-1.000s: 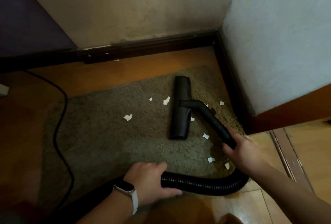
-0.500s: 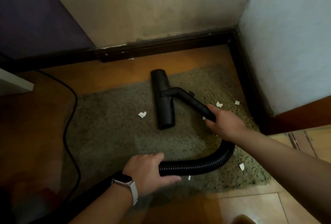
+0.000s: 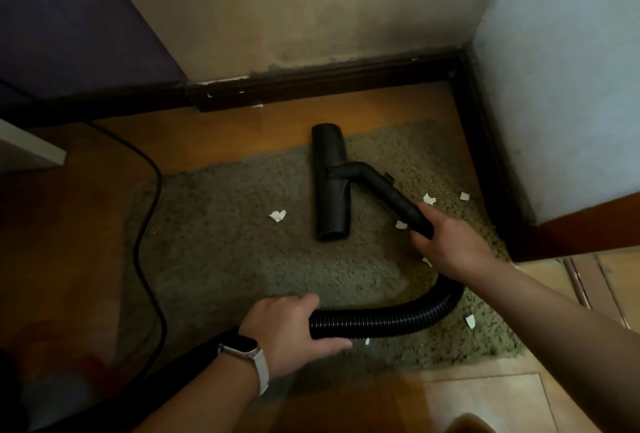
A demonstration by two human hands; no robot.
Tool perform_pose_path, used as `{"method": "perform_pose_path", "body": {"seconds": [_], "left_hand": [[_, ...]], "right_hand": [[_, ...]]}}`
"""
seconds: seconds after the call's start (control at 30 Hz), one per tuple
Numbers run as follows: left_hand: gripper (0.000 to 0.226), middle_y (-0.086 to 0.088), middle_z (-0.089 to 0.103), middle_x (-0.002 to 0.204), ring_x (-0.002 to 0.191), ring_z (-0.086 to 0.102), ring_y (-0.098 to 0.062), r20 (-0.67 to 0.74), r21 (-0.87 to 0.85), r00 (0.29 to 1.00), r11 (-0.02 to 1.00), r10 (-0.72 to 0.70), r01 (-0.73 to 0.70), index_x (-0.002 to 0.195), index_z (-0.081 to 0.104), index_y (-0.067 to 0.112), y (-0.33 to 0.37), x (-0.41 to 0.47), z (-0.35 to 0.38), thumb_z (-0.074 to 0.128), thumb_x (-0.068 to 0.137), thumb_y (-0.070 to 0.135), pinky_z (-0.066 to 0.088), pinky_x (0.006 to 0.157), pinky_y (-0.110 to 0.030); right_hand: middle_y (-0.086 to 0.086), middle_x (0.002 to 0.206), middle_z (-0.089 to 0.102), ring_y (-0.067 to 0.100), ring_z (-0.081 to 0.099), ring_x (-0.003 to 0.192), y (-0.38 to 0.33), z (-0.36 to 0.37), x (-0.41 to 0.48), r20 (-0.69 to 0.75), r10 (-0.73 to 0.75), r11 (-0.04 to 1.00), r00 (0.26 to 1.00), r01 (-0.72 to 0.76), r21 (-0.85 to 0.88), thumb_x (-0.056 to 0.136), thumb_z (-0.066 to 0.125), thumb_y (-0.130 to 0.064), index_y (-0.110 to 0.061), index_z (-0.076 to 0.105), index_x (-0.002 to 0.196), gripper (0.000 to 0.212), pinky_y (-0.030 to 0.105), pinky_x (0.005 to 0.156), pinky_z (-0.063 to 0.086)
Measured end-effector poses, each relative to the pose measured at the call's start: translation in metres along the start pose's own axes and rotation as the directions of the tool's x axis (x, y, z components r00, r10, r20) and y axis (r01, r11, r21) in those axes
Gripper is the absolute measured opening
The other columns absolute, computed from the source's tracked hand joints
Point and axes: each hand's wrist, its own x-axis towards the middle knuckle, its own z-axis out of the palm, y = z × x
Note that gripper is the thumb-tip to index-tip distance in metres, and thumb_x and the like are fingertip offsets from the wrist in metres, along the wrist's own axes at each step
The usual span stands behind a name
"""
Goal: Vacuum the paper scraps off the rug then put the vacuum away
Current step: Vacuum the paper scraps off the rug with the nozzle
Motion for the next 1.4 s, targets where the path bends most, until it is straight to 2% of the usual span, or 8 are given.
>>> {"method": "perform_pose_path", "body": {"seconds": [0.13, 0.3, 0.47, 0.63, 0.77, 1.07, 1.27, 1.4], "left_hand": [[0.074, 0.017, 0.056, 0.087, 0.079, 0.057, -0.002, 0.018, 0.035, 1.000, 0.999, 0.007, -0.007, 0.097, 0.048, 0.037, 0.007, 0.004, -0.002, 0.030, 0.062, 0.099, 0.052, 0.070, -0.023], [0.076, 0.017, 0.055, 0.086, 0.077, 0.057, -0.003, 0.029, 0.056, 0.999, 0.998, 0.034, -0.035, 0.098, 0.047, 0.037, 0.011, 0.005, 0.000, 0.027, 0.061, 0.100, 0.054, 0.069, -0.025], [0.073, 0.018, 0.053, 0.082, 0.074, 0.053, 0.001, 0.010, 0.043, 0.999, 0.998, 0.034, -0.034, 0.095, 0.045, 0.039, 0.009, 0.004, 0.002, 0.026, 0.060, 0.101, 0.049, 0.063, -0.020], [0.069, 0.019, 0.052, 0.081, 0.072, 0.051, 0.003, -0.013, 0.016, 1.000, 1.000, 0.003, -0.003, 0.091, 0.043, 0.040, 0.002, -0.001, -0.002, 0.029, 0.062, 0.101, 0.043, 0.060, -0.017], [0.068, 0.018, 0.052, 0.079, 0.068, 0.048, 0.004, -0.031, 0.029, 0.999, 0.999, -0.015, 0.016, 0.089, 0.043, 0.039, -0.003, -0.004, -0.007, 0.029, 0.063, 0.100, 0.036, 0.056, -0.018], [0.070, 0.018, 0.054, 0.084, 0.078, 0.056, -0.001, -0.013, 0.007, 1.000, 1.000, -0.003, 0.003, 0.095, 0.046, 0.039, -0.003, -0.009, 0.000, 0.030, 0.063, 0.099, 0.053, 0.068, -0.023], [0.075, 0.018, 0.056, 0.088, 0.080, 0.057, -0.001, 0.021, 0.018, 1.000, 1.000, 0.021, -0.022, 0.098, 0.051, 0.036, 0.003, -0.004, 0.002, 0.030, 0.062, 0.098, 0.055, 0.073, -0.027], [0.076, 0.017, 0.057, 0.086, 0.078, 0.058, -0.002, 0.010, 0.047, 0.999, 0.998, 0.043, -0.044, 0.097, 0.051, 0.035, 0.008, -0.002, 0.006, 0.030, 0.061, 0.099, 0.055, 0.071, -0.028]], "right_hand": [[-0.012, 0.082, 0.062, 0.008, 0.064, 0.064, 0.015, 0.000, -0.014, -0.028, 0.087, 0.995, 0.996, -0.085, 0.052, 0.094, 0.059, -0.040, -0.052, 0.029, 0.145, 0.059, 0.025, 0.049, 0.044], [-0.011, 0.077, 0.063, 0.005, 0.063, 0.060, 0.029, 0.002, -0.025, -0.088, 0.096, 0.985, 0.991, -0.082, 0.149, 0.093, 0.061, -0.040, -0.053, 0.038, 0.133, 0.049, 0.026, 0.050, 0.049], [-0.013, 0.081, 0.063, 0.005, 0.064, 0.064, 0.026, 0.003, -0.019, -0.056, 0.104, 0.985, 0.993, -0.095, 0.147, 0.093, 0.060, -0.042, -0.055, 0.034, 0.138, 0.053, 0.024, 0.051, 0.045], [-0.013, 0.081, 0.065, 0.004, 0.063, 0.068, 0.005, 0.000, 0.004, -0.007, 0.025, 0.995, 1.000, -0.024, 0.099, 0.092, 0.060, -0.041, -0.051, 0.044, 0.129, 0.041, 0.026, 0.057, 0.047], [-0.009, 0.085, 0.063, 0.010, 0.061, 0.073, -0.007, 0.004, 0.018, -0.012, -0.029, 0.999, 0.999, 0.030, 0.025, 0.091, 0.059, -0.043, -0.046, 0.042, 0.135, 0.047, 0.029, 0.060, 0.047], [-0.016, 0.079, 0.063, -0.003, 0.059, 0.066, -0.006, 0.004, 0.011, 0.086, -0.099, 0.994, 0.991, 0.104, -0.044, 0.090, 0.062, -0.043, -0.056, 0.038, 0.136, 0.053, 0.018, 0.053, 0.039], [-0.015, 0.081, 0.064, 0.000, 0.061, 0.066, 0.015, 0.004, -0.011, 0.101, -0.062, 0.998, 0.993, 0.064, -0.009, 0.090, 0.063, -0.042, -0.055, 0.037, 0.140, 0.058, 0.019, 0.055, 0.040], [-0.017, 0.085, 0.061, 0.001, 0.061, 0.066, 0.030, 0.007, -0.023, 0.019, 0.016, 0.997, 1.000, -0.018, 0.079, 0.091, 0.065, -0.039, -0.051, 0.038, 0.142, 0.059, 0.019, 0.054, 0.043]]}}
